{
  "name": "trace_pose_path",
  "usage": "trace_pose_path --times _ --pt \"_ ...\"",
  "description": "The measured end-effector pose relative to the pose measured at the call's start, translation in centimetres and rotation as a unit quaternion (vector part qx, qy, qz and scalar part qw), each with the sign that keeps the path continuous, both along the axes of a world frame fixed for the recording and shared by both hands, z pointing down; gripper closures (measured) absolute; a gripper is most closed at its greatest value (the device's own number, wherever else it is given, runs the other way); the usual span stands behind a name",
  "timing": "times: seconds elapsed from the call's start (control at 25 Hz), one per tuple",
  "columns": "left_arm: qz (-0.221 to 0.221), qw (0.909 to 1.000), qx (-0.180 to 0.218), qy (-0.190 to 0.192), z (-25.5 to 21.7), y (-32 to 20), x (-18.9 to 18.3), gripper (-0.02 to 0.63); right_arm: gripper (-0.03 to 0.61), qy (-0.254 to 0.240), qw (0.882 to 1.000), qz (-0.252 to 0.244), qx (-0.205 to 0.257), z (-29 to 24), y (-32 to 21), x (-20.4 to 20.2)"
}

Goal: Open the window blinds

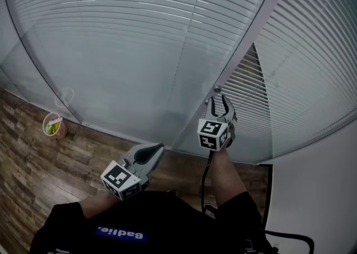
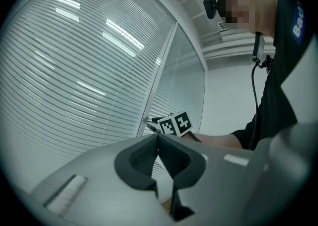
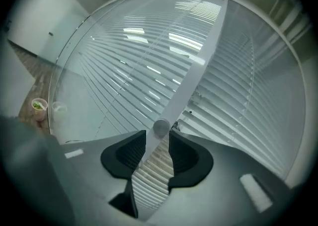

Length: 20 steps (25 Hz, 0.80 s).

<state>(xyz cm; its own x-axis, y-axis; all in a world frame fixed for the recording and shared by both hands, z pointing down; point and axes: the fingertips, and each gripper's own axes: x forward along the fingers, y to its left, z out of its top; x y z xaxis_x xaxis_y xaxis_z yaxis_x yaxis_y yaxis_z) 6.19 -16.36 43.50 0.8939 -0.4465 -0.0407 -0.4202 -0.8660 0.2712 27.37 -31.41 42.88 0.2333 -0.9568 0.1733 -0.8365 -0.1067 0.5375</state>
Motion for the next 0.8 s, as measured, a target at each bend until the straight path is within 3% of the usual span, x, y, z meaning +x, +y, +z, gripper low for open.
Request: trace_pose_path --times 0.32,0.64,0.8 --pt "-0.018 0.9998 0.001 0.001 -0.1 -0.7 -0.9 0.614 0.422 0.149 0.989 0.009 -0.007 -0.5 -2.3 0.7" --pt "-0.024 0.9997 -0.002 0.000 0.2 -0.8 -1.3 0.614 0.433 0.216 0.976 0.012 -0.018 -0.6 -3.3 0.4" --pt "-0.025 0.9997 -0.004 0.001 0.2 -0.8 -1.3 0.614 0.449 0.204 0.979 0.016 -0.015 -0.7 -3.4 0.6"
